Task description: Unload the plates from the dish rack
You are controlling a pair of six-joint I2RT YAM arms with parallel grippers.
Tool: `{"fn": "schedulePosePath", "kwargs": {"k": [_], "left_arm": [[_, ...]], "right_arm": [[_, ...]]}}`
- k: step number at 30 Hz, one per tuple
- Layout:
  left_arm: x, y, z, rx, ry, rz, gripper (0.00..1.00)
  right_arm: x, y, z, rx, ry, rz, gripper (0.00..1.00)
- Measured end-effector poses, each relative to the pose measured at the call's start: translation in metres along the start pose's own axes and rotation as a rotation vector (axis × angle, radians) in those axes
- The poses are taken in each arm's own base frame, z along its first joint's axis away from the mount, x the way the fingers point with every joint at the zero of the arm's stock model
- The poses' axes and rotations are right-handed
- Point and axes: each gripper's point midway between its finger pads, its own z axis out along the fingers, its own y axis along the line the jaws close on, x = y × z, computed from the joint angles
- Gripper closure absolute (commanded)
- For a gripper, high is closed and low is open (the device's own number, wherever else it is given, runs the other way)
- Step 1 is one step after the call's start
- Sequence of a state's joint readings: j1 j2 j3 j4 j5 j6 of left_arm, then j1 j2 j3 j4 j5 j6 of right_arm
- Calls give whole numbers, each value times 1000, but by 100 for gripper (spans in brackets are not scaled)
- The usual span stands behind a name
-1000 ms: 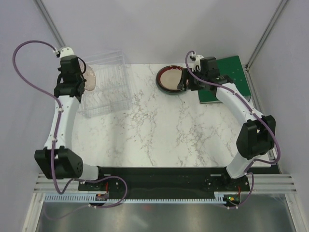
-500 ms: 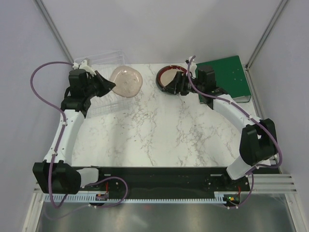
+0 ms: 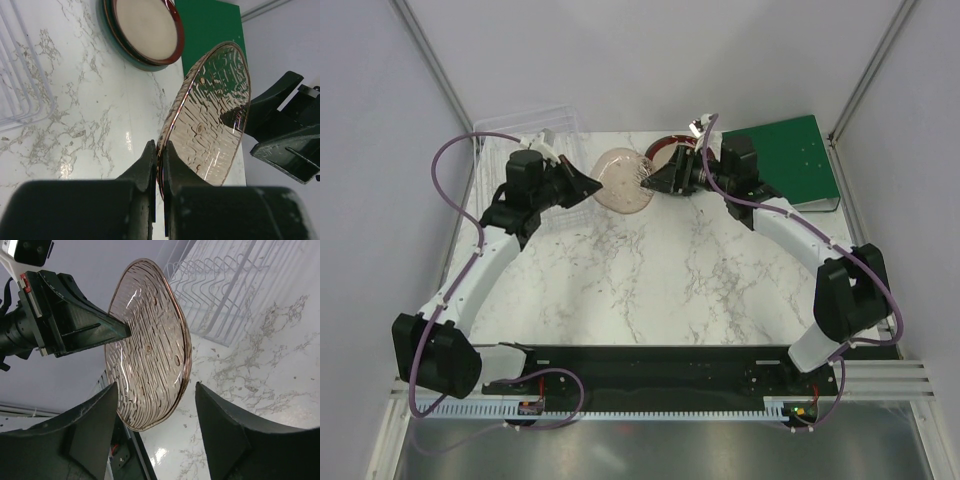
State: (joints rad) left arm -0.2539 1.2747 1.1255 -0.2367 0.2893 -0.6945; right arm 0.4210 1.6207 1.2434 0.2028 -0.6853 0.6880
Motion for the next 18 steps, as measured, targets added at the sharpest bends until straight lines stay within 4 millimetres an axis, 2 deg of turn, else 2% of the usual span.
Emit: {"fn": "schedulePosePath", "kwargs": {"k": [1,5,8,10,12,13,14,15,17,18], "left_arm": [[2,0,2,-1,4,-4,98],[7,1,6,-10,11,-13,98],[8,-2,8,-4,10,-14,98],[7,-2,9,-6,4,-12,98],[6,-3,10,0,-3,-8,81],[6,-4,10,4,-5,-7,77],[6,-5,11,8,-8,-5,60],[7,-5,11,10,-5,-5,50],[9,-5,12,11,2,-10,32],[9,-5,12,12,3,-11,29]], "right_arm": [[1,-1,1,-1,3,1,57],[7,-10,7,15,15,20,60],[14,-17,11,22,33,36,86],[16,-21,12,33,37,55,98],[15,-25,12,49,32,74,100],[15,-26,12,54,31,78,100],[15,-28,12,62,28,80,100],[14,-29,12,70,25,79,100],[16,-32,12,84,30,61,100],[17,-33,12,93,35,52,100]]}}
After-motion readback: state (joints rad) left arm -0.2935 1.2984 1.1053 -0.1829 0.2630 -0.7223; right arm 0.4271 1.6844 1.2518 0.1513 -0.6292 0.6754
